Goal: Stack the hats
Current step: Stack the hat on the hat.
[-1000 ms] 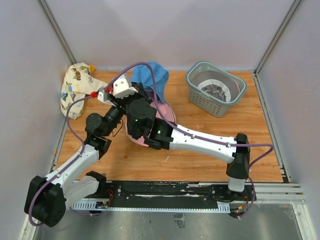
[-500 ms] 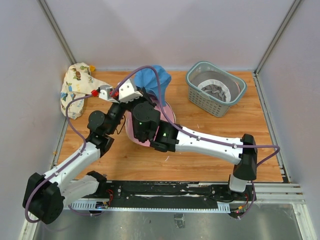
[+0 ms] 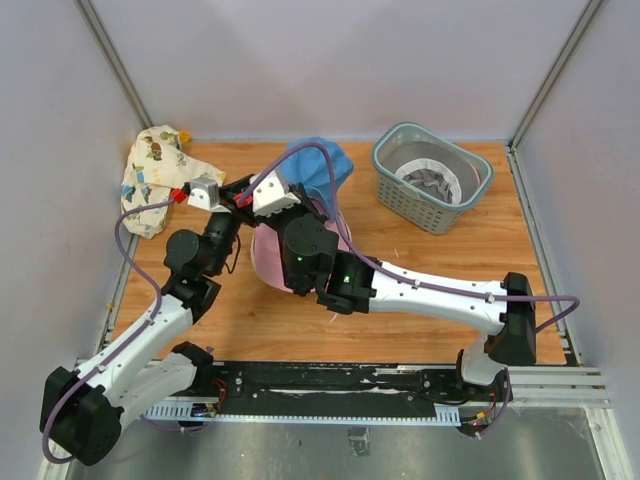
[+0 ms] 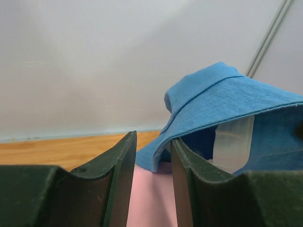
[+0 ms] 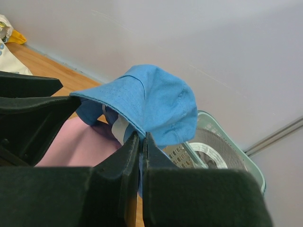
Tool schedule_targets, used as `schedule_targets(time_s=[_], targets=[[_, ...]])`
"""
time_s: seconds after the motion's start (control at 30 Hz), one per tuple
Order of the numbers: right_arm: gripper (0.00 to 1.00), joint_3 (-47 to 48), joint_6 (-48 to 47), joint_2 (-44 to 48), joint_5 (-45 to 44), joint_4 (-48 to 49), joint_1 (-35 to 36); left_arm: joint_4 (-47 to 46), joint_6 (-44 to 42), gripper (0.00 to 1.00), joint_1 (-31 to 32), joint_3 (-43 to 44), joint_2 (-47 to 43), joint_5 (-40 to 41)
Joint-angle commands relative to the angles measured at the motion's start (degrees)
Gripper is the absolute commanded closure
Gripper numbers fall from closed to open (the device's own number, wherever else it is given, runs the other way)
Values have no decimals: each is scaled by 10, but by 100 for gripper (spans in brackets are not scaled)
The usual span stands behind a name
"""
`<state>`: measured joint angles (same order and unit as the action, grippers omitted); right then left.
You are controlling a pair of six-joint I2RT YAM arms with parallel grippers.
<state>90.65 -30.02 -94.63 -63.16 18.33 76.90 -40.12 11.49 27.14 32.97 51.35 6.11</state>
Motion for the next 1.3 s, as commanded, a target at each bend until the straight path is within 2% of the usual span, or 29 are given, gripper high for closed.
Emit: schedule_targets(time_s=[0.0, 0.43, 0.73, 0.9, 0.97, 1.0, 1.1, 1.17, 1.2, 1.27], targets=[[99, -11, -1, 25, 2, 8, 17, 2, -41, 61, 0, -12, -18, 24], [99, -12, 21, 13, 32, -52, 46, 1, -52, 59, 0, -33, -35, 30], [99, 4, 34, -27, 47, -76, 54, -42, -24, 37, 0, -72, -45, 16], [99, 16, 34, -39, 53, -81, 54, -63, -21, 36, 0, -73, -36, 6], [99, 19, 38, -40, 56, -87, 54, -75, -24, 40, 0, -75, -35, 5], [99, 20, 39, -41, 57, -90, 54, -85, -26, 46, 0, -78, -35, 4], [99, 26, 40, -45, 60, -95, 54, -101, -33, 80, 0, -81, -35, 7], [99, 28, 38, -46, 61, -96, 54, -103, -38, 96, 0, -83, -35, 17], [99, 29, 36, -46, 61, -96, 54, -108, -40, 99, 0, -85, -35, 25], [100, 29, 32, -45, 60, -92, 54, -129, -50, 100, 0, -91, -32, 43]])
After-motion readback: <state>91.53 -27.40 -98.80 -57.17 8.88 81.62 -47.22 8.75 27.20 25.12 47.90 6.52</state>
